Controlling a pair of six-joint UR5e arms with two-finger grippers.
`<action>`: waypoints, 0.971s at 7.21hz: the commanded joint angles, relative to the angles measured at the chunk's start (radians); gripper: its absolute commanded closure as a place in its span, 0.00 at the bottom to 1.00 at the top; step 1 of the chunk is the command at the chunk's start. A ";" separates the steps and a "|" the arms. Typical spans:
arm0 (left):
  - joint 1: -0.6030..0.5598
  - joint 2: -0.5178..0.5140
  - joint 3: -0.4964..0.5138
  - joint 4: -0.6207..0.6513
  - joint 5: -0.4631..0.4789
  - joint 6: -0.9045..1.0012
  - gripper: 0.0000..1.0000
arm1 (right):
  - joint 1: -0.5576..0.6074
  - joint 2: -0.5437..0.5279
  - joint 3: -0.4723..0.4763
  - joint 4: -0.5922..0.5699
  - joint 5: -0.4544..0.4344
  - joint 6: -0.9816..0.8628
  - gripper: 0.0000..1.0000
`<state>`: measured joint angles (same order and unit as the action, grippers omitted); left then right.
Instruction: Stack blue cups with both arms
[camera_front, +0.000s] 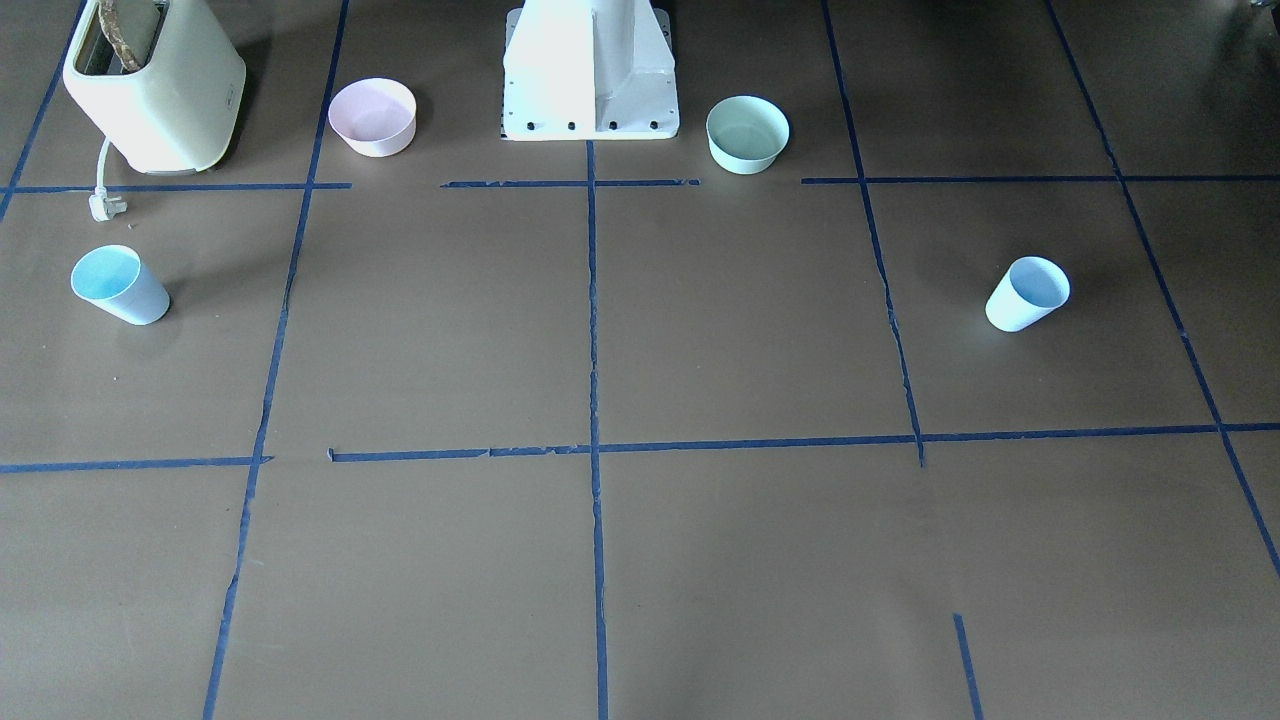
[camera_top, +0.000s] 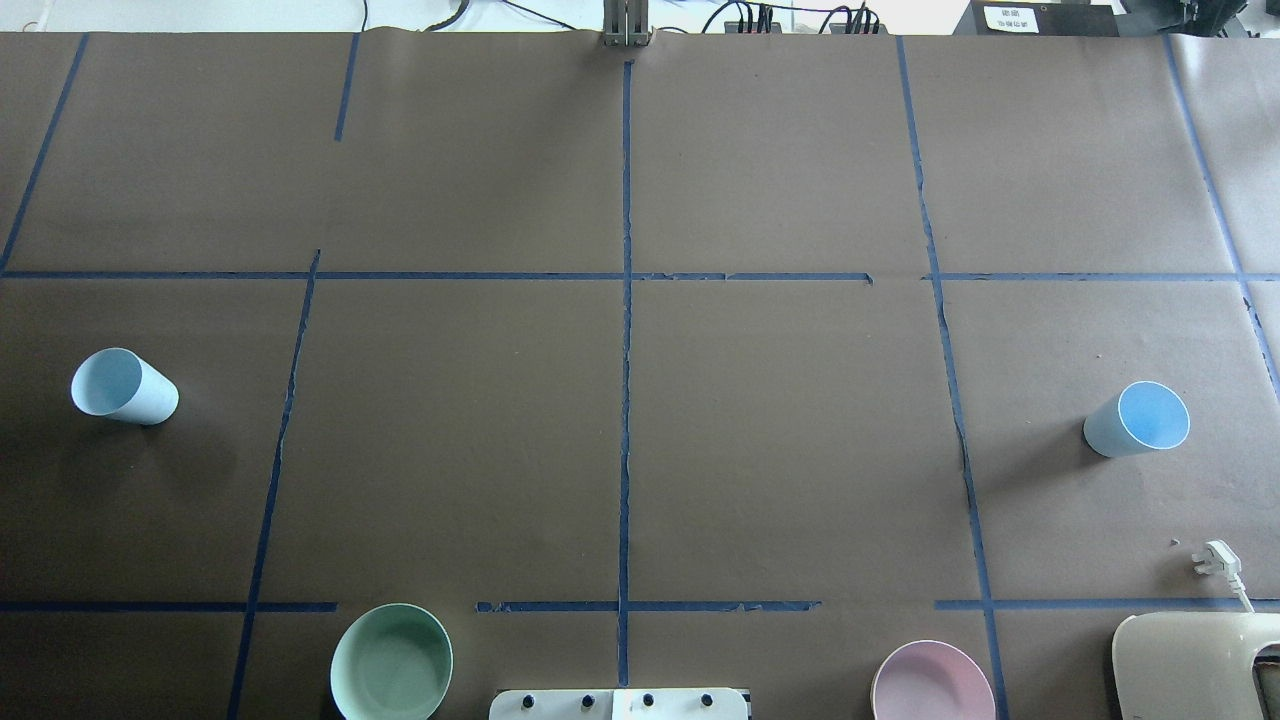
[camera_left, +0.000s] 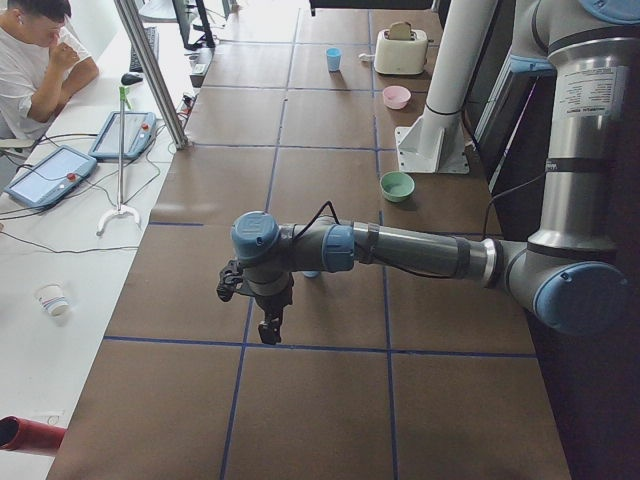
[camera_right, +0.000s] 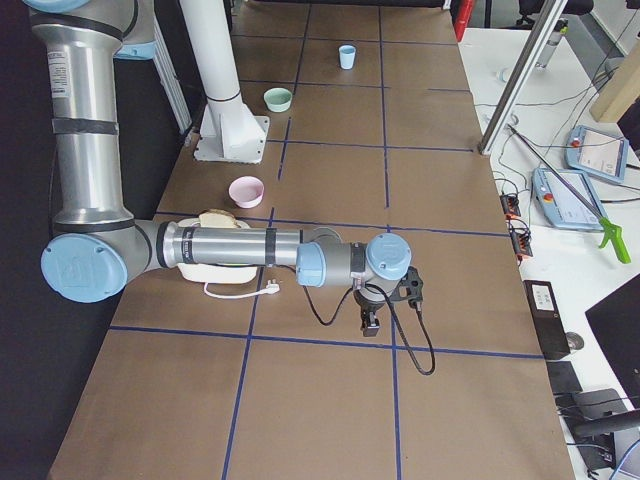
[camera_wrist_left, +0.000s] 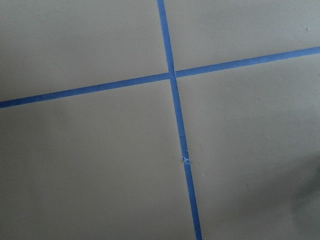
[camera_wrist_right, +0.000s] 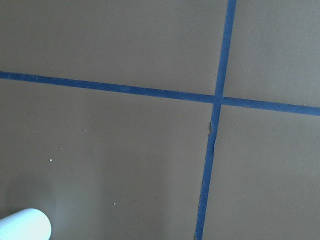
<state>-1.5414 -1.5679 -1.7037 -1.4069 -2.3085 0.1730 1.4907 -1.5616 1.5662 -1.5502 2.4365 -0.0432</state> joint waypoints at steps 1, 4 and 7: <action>0.001 0.005 0.012 -0.001 -0.046 0.000 0.00 | 0.000 -0.002 -0.005 0.001 -0.002 0.003 0.00; 0.000 0.018 0.000 -0.004 -0.048 0.011 0.00 | 0.000 -0.005 -0.009 0.048 0.003 0.002 0.00; 0.001 0.023 -0.001 -0.032 -0.046 0.006 0.00 | -0.012 -0.018 -0.014 0.122 0.001 0.000 0.00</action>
<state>-1.5404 -1.5457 -1.7062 -1.4298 -2.3551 0.1820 1.4855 -1.5729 1.5556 -1.4709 2.4387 -0.0454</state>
